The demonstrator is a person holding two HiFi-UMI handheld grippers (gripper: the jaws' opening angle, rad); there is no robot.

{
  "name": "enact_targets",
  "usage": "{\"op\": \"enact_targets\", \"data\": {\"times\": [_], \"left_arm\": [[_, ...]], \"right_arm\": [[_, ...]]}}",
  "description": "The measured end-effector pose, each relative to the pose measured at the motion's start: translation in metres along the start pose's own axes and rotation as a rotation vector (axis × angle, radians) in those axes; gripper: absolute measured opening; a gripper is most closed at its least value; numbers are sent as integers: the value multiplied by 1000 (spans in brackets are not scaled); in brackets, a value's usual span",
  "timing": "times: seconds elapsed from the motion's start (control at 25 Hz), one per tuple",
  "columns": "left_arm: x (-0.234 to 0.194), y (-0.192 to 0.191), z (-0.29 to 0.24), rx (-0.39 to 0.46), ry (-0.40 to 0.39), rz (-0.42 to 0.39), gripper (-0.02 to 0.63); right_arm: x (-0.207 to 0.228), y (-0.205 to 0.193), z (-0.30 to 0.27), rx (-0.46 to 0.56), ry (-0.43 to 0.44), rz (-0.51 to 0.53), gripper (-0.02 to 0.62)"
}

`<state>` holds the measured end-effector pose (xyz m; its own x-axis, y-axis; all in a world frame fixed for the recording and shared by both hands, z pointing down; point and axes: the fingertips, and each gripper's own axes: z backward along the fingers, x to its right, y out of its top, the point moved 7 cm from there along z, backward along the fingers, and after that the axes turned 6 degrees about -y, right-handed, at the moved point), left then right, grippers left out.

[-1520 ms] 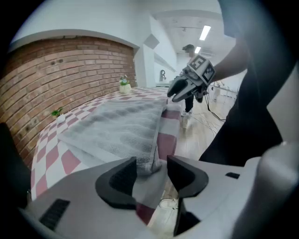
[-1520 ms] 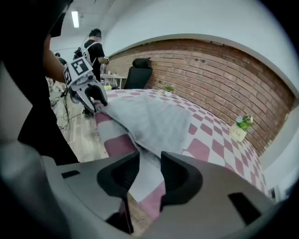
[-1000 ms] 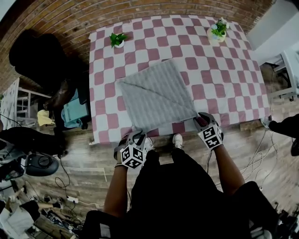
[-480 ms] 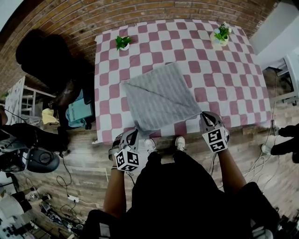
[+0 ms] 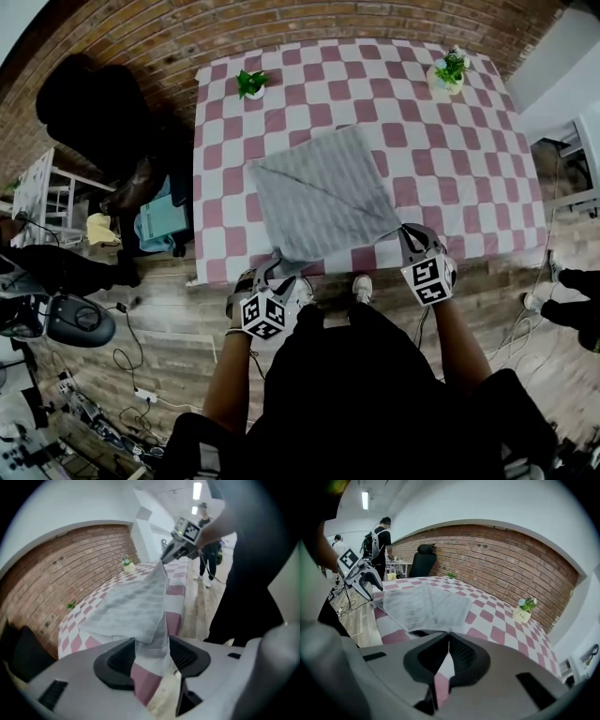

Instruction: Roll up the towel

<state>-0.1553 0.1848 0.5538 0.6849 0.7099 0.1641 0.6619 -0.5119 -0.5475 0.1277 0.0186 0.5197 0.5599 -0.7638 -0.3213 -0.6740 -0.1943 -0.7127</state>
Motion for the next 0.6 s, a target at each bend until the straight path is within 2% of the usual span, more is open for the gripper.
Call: {"op": "enact_targets", "data": {"times": [0.12, 0.24, 0.28, 0.44, 0.56, 0.6], "left_arm": [[-11, -1, -7, 91, -106, 243, 287], [-15, -6, -21, 120, -199, 391, 334], [-16, -5, -23, 139, -223, 431, 326], [-22, 7, -20, 255, -276, 573, 196], [-27, 5, -19, 339, -298, 740, 146], [-28, 2, -19, 353, -292, 786, 101]], "right_arm": [[-2, -6, 2, -21, -2, -16, 6], [-4, -11, 3, -31, 5, -19, 6], [-4, -12, 3, -31, 9, -20, 6], [-2, -18, 3, -29, 4, -38, 6], [-2, -19, 1, -28, 9, -47, 6], [-2, -19, 2, -30, 7, -48, 6]]}}
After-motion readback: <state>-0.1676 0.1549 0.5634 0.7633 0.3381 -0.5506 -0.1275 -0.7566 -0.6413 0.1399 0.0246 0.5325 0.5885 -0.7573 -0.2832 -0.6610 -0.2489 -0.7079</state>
